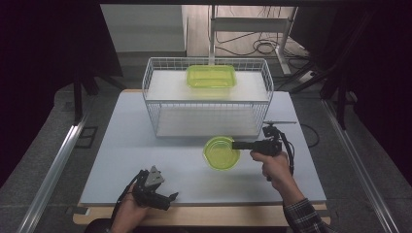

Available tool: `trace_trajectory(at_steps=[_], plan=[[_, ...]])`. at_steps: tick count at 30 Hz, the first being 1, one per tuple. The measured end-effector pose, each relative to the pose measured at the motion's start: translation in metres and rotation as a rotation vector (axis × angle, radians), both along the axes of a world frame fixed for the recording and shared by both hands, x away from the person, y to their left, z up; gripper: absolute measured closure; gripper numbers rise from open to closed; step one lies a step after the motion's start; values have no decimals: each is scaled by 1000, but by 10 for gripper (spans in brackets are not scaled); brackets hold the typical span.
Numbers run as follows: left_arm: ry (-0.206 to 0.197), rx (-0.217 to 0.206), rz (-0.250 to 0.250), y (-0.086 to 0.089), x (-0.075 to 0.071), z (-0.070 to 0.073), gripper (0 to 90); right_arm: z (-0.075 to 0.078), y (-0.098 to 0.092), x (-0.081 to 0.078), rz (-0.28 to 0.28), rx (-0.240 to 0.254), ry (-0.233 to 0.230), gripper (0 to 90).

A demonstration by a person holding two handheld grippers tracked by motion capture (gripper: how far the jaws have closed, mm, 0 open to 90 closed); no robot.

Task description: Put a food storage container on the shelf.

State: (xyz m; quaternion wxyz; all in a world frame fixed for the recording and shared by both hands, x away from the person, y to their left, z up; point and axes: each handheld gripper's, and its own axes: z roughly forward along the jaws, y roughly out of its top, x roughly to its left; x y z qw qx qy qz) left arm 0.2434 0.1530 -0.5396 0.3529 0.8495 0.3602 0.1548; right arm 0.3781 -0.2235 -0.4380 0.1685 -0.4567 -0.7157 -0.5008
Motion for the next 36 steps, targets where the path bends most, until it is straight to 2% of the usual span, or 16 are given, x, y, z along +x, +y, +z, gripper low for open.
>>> trace_trajectory(at_steps=[11,27,36], plan=[[0,-1,0,0,0,0,30,30,0,10,-24,35,-29,806],[-1,3,-2,0,0,0,31,68,1,24,-54,57,-71,805],[0,4,-2,0,0,-1,31,88,3,32,-60,82,-76,806]])
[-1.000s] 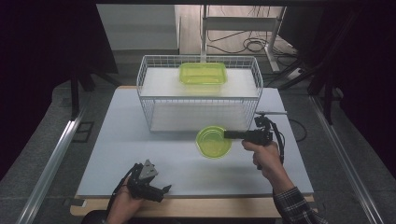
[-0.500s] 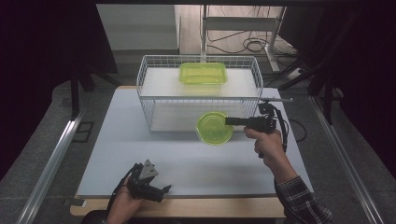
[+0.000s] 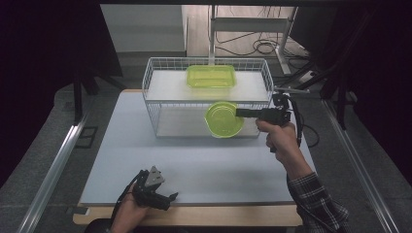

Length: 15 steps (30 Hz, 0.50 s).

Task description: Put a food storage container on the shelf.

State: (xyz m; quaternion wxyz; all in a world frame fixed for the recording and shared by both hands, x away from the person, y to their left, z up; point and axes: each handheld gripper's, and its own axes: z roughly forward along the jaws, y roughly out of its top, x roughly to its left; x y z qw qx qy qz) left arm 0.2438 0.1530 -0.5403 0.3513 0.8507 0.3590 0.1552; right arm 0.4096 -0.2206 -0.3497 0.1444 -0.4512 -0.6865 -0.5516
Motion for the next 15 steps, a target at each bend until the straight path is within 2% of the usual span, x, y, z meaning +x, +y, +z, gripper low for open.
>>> trace_trajectory(at_steps=[8,15], plan=[[-1,-2,1,0,0,0,31,18,4,7,-17,8,-15,806],[2,-10,10,2,0,1,31,38,9,11,-26,-1,-51,806]])
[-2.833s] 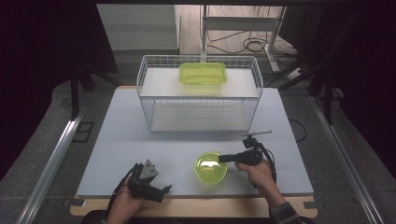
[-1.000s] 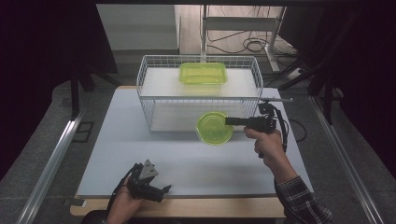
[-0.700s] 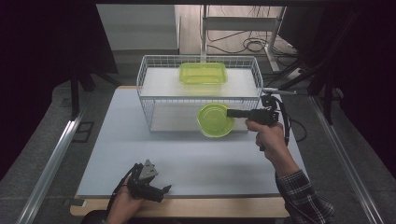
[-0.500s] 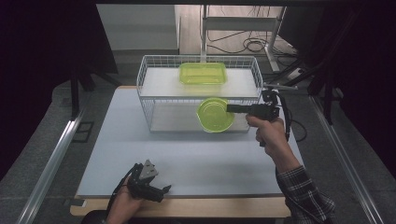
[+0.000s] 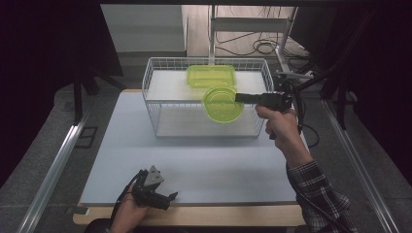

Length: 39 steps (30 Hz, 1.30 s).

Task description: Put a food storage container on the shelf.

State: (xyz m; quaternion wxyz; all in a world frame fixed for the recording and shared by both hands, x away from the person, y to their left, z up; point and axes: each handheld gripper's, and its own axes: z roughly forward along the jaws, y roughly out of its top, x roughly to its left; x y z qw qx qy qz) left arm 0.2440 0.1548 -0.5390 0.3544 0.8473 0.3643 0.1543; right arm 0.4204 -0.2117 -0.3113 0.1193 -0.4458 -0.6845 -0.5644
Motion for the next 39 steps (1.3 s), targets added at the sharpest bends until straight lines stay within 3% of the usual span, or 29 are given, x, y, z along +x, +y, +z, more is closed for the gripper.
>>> trace_trajectory(at_steps=[8,17,39], plan=[[5,-2,1,1,0,1,31,22,7,9,-28,-11,-38,806],[4,-5,5,1,0,1,31,37,12,23,-71,-20,-55,806],[3,-3,2,1,0,1,34,56,40,58,-166,-69,-80,805]])
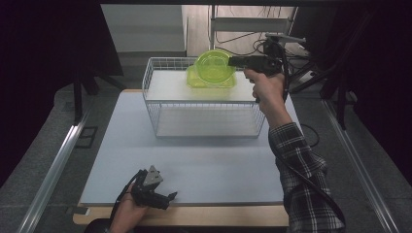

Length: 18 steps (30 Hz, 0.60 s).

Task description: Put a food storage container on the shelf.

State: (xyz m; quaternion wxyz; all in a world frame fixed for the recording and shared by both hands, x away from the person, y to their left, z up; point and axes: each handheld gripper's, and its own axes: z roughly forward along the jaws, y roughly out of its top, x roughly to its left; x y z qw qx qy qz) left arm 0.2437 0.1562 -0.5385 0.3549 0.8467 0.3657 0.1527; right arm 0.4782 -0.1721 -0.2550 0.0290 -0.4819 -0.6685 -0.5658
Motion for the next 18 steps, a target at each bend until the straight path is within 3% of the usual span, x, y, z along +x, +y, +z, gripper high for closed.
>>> trace_trajectory(at_steps=[18], plan=[[2,-2,-5,0,0,0,36,-6,16,22,-61,-24,14,805]])
